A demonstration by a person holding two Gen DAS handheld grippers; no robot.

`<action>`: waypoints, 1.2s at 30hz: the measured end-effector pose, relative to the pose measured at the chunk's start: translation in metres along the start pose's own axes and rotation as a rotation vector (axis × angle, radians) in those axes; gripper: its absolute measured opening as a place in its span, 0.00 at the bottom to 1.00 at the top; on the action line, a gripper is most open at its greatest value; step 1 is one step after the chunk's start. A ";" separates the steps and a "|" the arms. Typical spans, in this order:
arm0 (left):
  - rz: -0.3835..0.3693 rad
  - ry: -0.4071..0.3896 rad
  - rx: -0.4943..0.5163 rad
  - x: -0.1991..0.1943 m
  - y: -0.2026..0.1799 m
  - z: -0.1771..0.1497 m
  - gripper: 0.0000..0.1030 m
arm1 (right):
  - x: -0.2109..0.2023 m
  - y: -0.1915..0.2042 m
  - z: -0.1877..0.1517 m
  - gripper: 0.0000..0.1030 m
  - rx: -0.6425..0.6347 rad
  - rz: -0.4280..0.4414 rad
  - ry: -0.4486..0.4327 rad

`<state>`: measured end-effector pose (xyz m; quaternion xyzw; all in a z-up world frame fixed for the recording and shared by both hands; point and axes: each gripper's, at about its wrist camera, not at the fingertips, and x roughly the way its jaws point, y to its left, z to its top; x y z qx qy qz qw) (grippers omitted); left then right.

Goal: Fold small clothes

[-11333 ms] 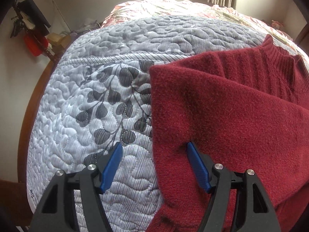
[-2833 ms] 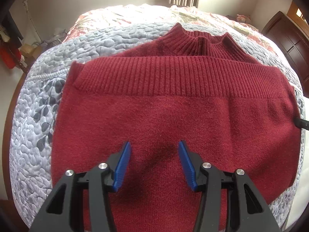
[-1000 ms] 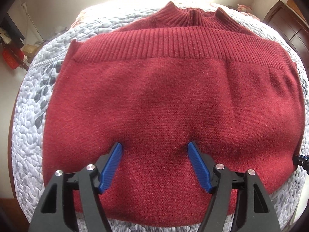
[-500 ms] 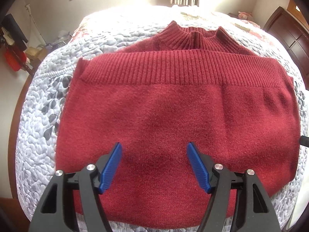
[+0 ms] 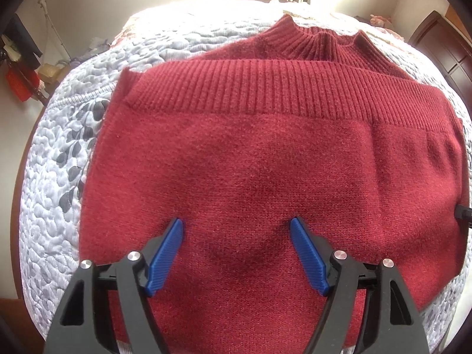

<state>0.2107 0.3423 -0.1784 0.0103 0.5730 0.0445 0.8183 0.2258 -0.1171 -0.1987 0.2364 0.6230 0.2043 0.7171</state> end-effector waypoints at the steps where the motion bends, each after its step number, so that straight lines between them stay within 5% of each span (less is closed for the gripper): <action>1: -0.004 0.001 0.001 0.000 0.001 0.000 0.74 | -0.002 0.001 -0.001 0.28 -0.004 0.003 -0.002; 18: -0.026 0.010 0.010 0.016 0.012 0.004 0.79 | -0.016 0.029 -0.002 0.21 0.005 -0.101 -0.003; 27: -0.082 -0.039 -0.036 -0.032 0.049 0.006 0.74 | -0.044 0.132 0.001 0.21 -0.124 -0.066 -0.026; 36: -0.081 -0.054 -0.069 -0.047 0.088 -0.005 0.74 | 0.013 0.238 0.001 0.21 -0.300 -0.120 0.060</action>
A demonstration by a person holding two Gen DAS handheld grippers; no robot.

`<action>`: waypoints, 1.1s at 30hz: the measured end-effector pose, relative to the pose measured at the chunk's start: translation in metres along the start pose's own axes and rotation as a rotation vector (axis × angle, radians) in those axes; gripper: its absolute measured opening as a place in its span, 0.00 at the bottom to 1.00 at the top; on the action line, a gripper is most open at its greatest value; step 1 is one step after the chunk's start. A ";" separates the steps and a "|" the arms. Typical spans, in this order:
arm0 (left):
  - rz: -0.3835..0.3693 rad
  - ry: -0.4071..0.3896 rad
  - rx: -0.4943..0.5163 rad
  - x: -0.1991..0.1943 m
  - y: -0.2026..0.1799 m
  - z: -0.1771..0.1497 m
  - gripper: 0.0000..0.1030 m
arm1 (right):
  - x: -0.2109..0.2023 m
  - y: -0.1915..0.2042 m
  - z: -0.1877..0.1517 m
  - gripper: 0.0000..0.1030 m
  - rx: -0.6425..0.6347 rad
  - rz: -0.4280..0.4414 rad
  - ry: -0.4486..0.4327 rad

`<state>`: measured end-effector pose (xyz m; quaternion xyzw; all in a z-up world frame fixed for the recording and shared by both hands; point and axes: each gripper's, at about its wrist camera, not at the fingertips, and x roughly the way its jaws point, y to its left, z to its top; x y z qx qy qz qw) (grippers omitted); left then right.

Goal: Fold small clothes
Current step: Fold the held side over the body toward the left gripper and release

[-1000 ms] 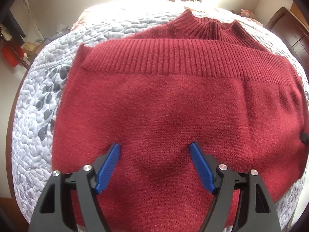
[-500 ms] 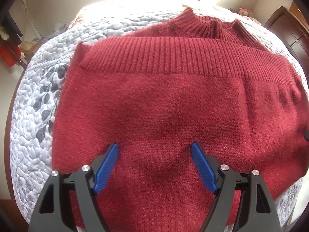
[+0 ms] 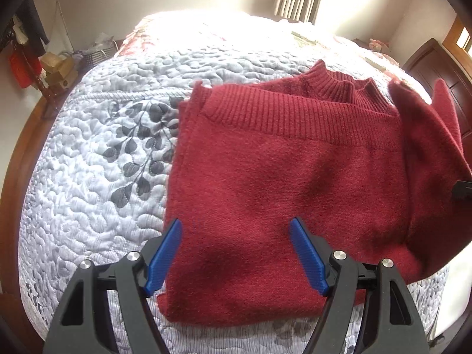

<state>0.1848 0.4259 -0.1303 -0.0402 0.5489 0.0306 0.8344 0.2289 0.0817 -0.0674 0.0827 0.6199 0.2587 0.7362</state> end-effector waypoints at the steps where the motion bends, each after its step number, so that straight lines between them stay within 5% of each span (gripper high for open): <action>1: 0.001 0.001 -0.005 -0.003 0.005 -0.003 0.74 | 0.008 0.006 0.001 0.21 -0.009 -0.008 0.010; 11: -0.014 0.013 -0.050 -0.005 0.028 -0.012 0.74 | 0.095 0.030 0.003 0.21 -0.016 -0.121 0.104; 14: -0.029 0.013 -0.052 -0.007 0.023 -0.009 0.74 | 0.105 0.030 0.002 0.30 -0.023 -0.113 0.116; 17: -0.048 0.009 -0.049 -0.010 0.015 -0.004 0.74 | 0.099 0.033 0.000 0.46 -0.011 -0.038 0.112; 22: -0.105 0.007 -0.045 -0.013 -0.006 0.006 0.73 | 0.050 0.035 -0.007 0.46 -0.024 0.054 0.043; 28: -0.204 0.040 -0.008 -0.005 -0.049 0.016 0.74 | -0.002 -0.001 -0.021 0.48 0.010 -0.073 -0.034; 33: -0.268 0.103 -0.004 0.018 -0.082 0.018 0.74 | -0.003 -0.043 -0.041 0.49 0.090 -0.115 -0.027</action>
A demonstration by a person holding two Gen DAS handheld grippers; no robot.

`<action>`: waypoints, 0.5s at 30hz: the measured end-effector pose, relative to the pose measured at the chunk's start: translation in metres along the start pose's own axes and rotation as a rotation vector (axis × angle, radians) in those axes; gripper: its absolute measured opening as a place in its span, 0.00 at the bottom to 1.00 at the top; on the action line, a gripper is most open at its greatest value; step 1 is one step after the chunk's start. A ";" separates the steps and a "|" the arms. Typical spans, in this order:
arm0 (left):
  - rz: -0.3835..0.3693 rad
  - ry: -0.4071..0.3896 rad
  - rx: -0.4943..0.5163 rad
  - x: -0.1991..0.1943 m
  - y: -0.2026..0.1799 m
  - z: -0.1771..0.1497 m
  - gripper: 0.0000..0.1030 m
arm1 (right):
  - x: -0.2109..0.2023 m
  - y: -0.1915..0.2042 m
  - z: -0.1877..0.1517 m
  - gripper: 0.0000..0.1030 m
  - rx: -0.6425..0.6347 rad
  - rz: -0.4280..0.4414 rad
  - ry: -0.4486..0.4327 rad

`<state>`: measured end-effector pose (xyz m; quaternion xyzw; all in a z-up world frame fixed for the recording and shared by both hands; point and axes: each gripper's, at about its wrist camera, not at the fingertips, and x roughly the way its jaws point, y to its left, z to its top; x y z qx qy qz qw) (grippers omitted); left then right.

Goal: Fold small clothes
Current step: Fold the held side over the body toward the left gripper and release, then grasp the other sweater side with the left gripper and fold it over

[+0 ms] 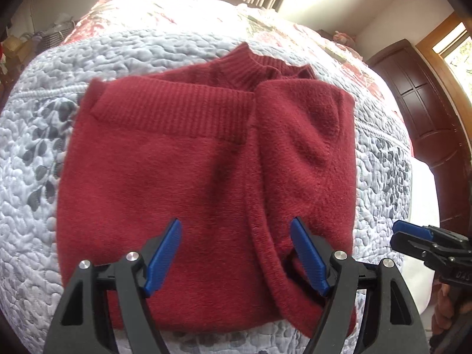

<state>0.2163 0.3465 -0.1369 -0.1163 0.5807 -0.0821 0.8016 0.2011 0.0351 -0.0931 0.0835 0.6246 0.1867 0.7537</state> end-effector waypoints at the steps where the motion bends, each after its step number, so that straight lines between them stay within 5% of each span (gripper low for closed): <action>1: -0.014 0.010 -0.007 0.005 -0.004 0.000 0.74 | 0.002 -0.007 -0.003 0.49 0.009 0.002 0.004; 8: -0.113 0.067 -0.039 0.033 -0.023 0.007 0.73 | 0.019 -0.034 -0.020 0.49 0.051 0.003 0.025; 15: -0.146 0.094 -0.076 0.052 -0.031 0.010 0.37 | 0.020 -0.050 -0.029 0.49 0.061 -0.011 0.041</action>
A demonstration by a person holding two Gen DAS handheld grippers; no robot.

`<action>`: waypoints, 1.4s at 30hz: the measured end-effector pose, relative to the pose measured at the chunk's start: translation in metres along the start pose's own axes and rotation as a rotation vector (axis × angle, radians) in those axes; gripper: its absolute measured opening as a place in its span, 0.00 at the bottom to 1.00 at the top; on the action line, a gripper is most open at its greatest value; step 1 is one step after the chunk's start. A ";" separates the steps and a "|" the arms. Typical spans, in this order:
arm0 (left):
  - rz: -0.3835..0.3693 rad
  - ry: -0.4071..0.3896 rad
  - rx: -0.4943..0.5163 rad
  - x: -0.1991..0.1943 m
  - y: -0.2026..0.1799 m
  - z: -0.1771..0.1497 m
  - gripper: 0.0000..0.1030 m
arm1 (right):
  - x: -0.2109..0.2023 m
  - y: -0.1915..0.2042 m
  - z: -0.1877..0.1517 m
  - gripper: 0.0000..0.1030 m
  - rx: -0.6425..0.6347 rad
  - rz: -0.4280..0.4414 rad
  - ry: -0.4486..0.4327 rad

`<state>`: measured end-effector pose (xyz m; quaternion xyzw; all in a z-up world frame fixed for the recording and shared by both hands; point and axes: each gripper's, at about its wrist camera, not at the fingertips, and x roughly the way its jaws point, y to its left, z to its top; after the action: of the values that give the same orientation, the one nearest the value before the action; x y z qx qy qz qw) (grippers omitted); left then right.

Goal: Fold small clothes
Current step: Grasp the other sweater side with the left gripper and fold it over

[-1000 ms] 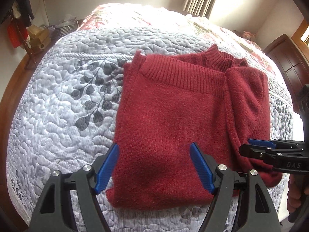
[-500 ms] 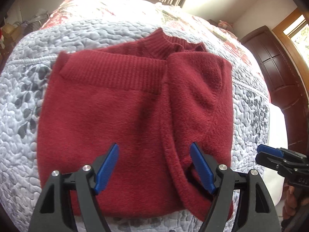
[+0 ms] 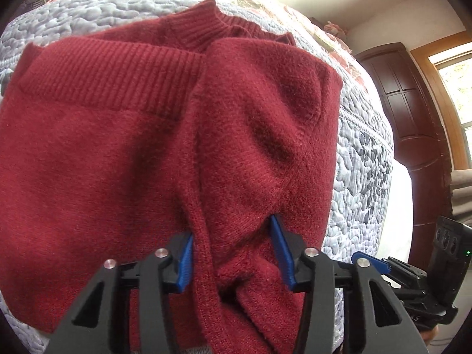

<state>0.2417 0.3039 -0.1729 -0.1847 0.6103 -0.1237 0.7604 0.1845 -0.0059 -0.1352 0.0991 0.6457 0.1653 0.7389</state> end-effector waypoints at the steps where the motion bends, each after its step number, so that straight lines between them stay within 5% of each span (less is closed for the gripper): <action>1: -0.002 -0.010 -0.005 -0.001 0.000 0.000 0.33 | 0.001 -0.002 -0.001 0.49 0.003 -0.001 0.002; 6: -0.030 -0.101 -0.012 -0.021 -0.003 -0.005 0.22 | 0.005 -0.009 -0.008 0.50 0.022 0.006 0.013; 19: -0.046 -0.200 0.028 -0.092 0.012 0.007 0.19 | 0.029 0.021 -0.012 0.51 0.002 0.027 0.049; 25: 0.012 -0.254 0.023 -0.135 0.048 0.011 0.19 | 0.039 0.048 -0.005 0.51 -0.026 0.036 0.054; 31: 0.101 -0.246 -0.002 -0.153 0.097 0.012 0.19 | 0.059 0.089 0.004 0.51 -0.056 0.042 0.069; 42: 0.140 -0.226 -0.026 -0.142 0.141 0.000 0.19 | 0.090 0.162 0.008 0.51 -0.130 0.058 0.089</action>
<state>0.2047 0.4900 -0.1081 -0.1642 0.5336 -0.0406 0.8287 0.1839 0.1781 -0.1582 0.0620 0.6628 0.2325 0.7091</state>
